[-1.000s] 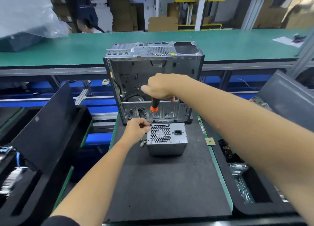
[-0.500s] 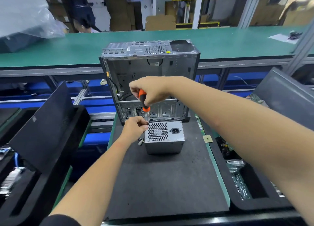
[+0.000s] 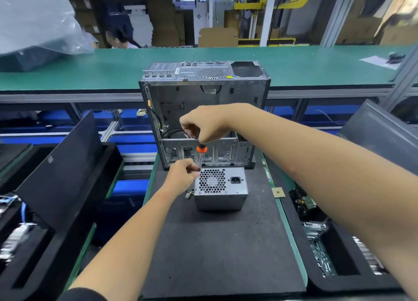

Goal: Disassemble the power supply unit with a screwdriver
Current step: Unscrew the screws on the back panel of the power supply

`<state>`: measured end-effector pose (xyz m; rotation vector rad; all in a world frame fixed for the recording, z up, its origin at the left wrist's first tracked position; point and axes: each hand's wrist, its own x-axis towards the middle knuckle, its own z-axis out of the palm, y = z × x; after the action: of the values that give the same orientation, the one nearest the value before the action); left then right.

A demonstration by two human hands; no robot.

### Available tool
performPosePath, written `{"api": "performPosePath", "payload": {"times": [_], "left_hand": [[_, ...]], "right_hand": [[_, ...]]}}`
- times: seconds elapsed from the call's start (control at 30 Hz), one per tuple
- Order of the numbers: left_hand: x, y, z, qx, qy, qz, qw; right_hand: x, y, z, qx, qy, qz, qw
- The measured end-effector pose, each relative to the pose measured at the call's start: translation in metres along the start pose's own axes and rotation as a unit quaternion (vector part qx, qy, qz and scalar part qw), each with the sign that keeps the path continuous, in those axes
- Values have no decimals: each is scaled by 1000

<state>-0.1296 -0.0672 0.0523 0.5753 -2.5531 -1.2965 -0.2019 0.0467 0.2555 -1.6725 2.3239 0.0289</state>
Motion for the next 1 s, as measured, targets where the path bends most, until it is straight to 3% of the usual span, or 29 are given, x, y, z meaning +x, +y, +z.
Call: {"api": "performPosePath", "payload": {"times": [0.17,0.33,0.43,0.53,0.6,0.67,0.87,1.0], "left_hand": [[-1,1,0,20,-9,12,1000],[0,0,3,19,-6,8,1000],[0,0,3,23,-12,8,1000],[1,0,3,24,-12,18,999],[0,0,3,28,-14,23,999],[1,1,1,38,-23,24,999],[1,4,0,34,-25,11,999],[1,6,-1,42,-34,7,999]], "right_hand": [[8,-1,6,-148,28,123,981],[6,2,1,-50,20,10,999],[0,1,-1,5,23,-9,1000],[3,1,0,18,21,52,998],[3,-2,-1,-68,8,120,990],[8,-2,-1,-128,10,114,985],[11,-1,-3,14,29,6,999],[14,-7,3,58,24,24,998]]}}
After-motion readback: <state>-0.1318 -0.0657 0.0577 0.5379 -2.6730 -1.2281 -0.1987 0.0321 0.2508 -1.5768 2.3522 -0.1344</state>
